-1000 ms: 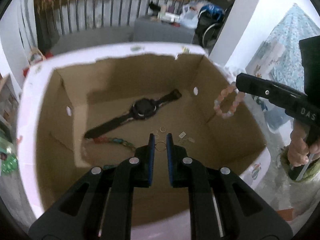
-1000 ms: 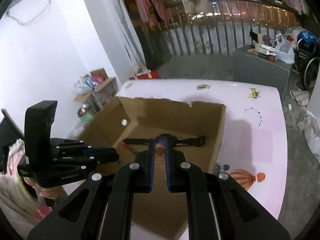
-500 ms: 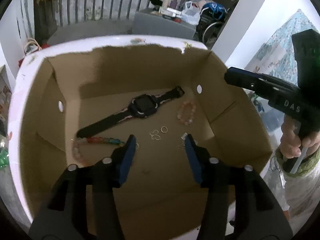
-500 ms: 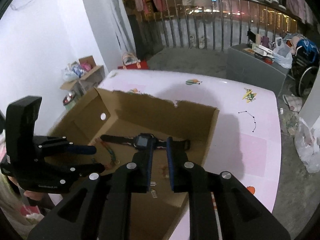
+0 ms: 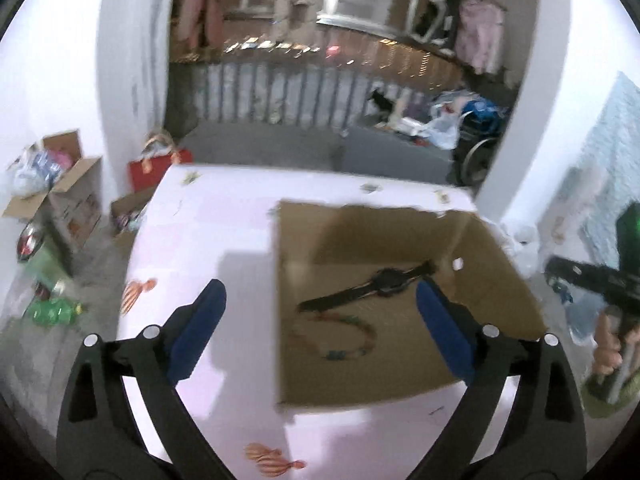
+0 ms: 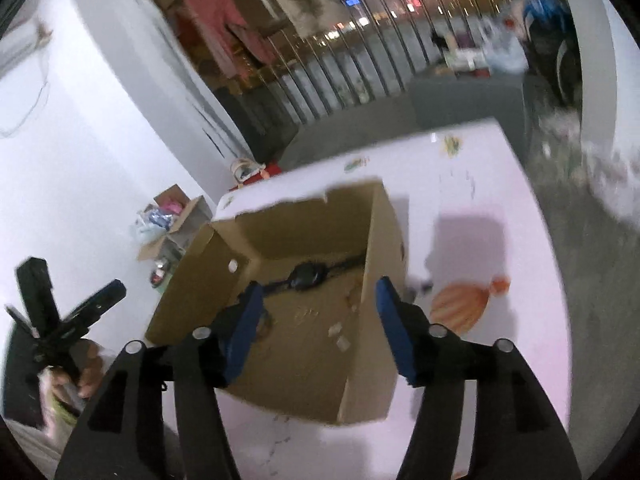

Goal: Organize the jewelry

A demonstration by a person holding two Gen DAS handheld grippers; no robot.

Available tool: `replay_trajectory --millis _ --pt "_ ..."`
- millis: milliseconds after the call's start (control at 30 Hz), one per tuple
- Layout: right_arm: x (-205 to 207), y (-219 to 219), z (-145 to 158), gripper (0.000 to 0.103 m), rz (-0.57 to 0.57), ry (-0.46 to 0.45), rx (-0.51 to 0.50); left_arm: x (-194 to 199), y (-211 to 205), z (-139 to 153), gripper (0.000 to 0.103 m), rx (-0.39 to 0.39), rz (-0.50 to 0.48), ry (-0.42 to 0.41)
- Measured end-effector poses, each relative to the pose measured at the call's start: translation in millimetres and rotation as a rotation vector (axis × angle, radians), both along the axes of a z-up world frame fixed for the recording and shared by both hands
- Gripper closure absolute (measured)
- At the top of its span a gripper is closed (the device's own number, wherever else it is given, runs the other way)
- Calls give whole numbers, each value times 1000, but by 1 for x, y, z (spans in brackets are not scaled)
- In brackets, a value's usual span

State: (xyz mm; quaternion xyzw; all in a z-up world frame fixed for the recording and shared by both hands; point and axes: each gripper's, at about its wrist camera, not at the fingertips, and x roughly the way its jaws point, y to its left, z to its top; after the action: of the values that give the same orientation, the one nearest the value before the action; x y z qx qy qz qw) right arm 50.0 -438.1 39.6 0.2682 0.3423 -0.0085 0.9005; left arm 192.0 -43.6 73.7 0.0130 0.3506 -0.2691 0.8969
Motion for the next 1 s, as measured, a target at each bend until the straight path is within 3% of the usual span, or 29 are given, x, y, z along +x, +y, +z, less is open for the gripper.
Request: replay_trajectory --millis 67,133,233,367,733,1000 --pt "-1 -1 -17 44 -25 56 46 12 5 -16 11 -1 28 77" --pt "2 -1 -38 44 -29 135 110 25 5 -41 11 -25 20 215" --pt "7 6 -56 42 -2 203 169 35 -1 -66 11 -60 -12 346" --pt "12 25 -50 42 3 250 54 35 -16 -86 10 -94 -69 432" --pt "19 35 -37 42 -7 319 -9 26 -23 -74 10 -24 -9 394" --pt "-17 49 -37 42 -23 299 16 -7 -5 -69 10 -18 -4 394"
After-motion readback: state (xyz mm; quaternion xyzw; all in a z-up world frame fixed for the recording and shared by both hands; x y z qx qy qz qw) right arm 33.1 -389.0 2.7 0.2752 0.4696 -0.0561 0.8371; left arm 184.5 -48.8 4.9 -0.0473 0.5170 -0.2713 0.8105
